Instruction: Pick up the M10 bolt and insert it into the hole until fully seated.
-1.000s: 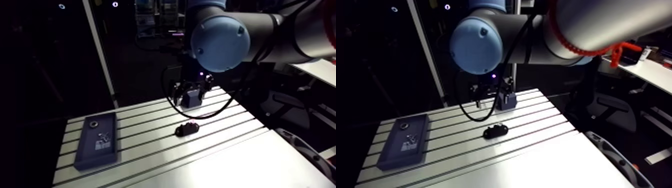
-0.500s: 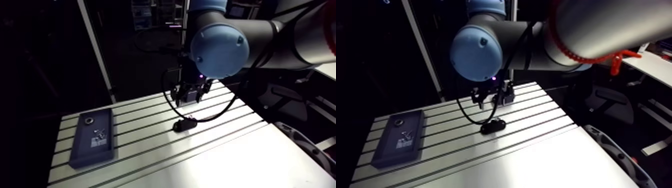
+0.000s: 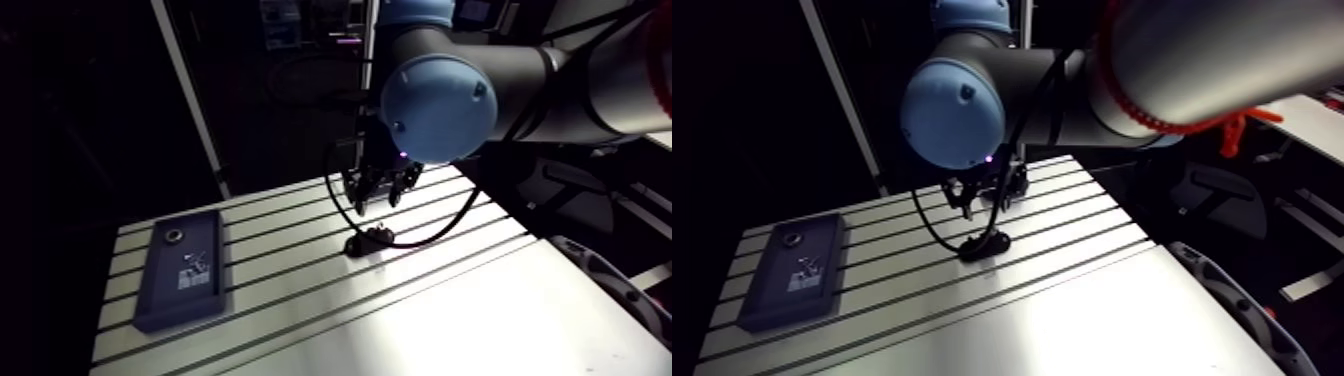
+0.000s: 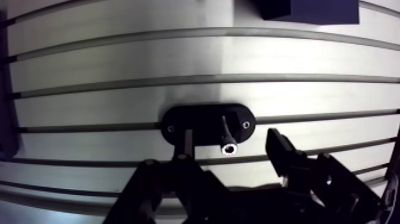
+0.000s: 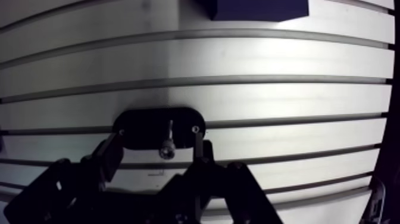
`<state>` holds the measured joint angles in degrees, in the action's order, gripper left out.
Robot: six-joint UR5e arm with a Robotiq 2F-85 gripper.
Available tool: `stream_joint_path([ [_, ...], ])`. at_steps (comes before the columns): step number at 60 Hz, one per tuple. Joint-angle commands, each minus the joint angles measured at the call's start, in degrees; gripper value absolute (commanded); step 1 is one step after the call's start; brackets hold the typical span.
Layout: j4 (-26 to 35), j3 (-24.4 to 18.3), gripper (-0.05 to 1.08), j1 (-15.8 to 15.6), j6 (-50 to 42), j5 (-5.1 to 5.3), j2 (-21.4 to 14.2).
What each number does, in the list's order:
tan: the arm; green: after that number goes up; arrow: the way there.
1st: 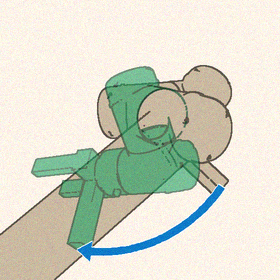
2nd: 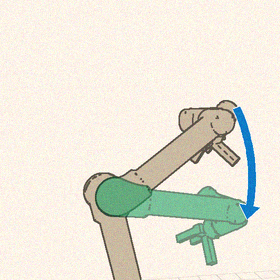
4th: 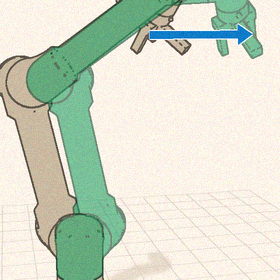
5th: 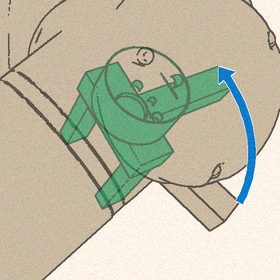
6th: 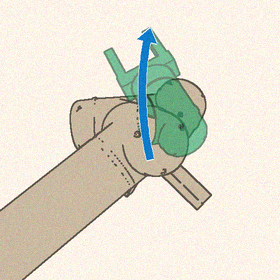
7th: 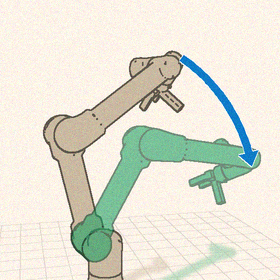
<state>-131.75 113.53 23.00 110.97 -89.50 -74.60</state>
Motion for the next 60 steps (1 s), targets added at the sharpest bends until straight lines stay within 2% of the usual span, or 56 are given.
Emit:
stream_joint_path([
  [1,-0.1,0.3,0.34,0.1,0.3,-0.02,0.4],
  [30,-0.1,0.7,0.4,0.1,0.2,-0.11,0.5],
  [60,-1.9,1.3,0.41,0.2,0.3,-0.11,0.8],
])
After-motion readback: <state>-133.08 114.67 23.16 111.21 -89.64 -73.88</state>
